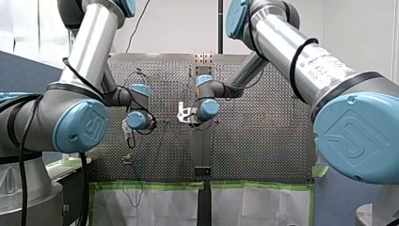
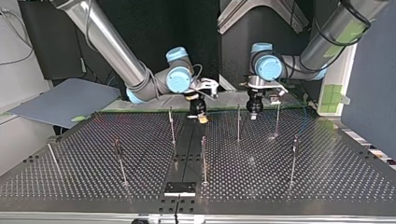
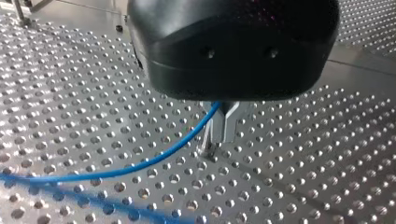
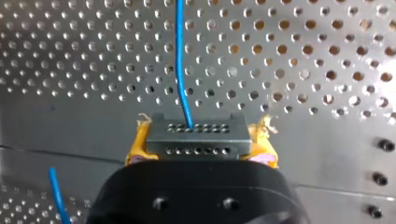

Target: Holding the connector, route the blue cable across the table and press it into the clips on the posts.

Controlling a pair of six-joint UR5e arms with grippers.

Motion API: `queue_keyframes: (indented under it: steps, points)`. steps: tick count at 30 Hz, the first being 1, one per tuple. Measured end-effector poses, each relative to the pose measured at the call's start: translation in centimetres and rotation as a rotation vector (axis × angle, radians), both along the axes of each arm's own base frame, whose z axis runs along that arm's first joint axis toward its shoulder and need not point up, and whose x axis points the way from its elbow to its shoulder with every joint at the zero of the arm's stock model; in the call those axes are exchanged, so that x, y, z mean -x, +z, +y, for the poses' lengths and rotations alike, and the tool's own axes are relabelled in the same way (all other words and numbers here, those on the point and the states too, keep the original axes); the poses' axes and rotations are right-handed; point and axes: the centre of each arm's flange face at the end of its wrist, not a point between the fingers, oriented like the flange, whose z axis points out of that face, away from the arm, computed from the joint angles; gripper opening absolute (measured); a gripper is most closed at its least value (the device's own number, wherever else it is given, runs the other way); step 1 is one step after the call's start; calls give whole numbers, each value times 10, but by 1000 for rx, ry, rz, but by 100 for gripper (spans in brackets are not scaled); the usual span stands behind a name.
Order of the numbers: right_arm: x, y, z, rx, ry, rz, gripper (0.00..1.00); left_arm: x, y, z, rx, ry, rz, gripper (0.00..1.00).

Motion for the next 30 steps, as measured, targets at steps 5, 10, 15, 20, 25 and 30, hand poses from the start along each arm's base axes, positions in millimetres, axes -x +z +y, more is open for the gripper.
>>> queue_keyframes:
  steps: [5, 10, 15, 20, 25, 30]
  points:
    - [9, 0, -12, 0, -18, -2, 0, -16, -9, 5, 2, 11, 11, 0]
    - [16, 1, -23, 3, -34, -4, 0, -34, -2, 8, 6, 18, -10, 0]
    - [19, 5, -31, 11, -38, -9, 0, -51, 12, 12, 11, 20, -43, 0]
    - [19, 8, -34, 17, -39, -12, 0, -56, 16, 15, 16, 19, -45, 25]
    - [19, 10, -36, 20, -39, -15, 0, -55, 15, 17, 15, 22, -28, 90]
    - [19, 10, -36, 19, -39, -14, 0, -53, 12, 21, -8, 32, 4, 100]
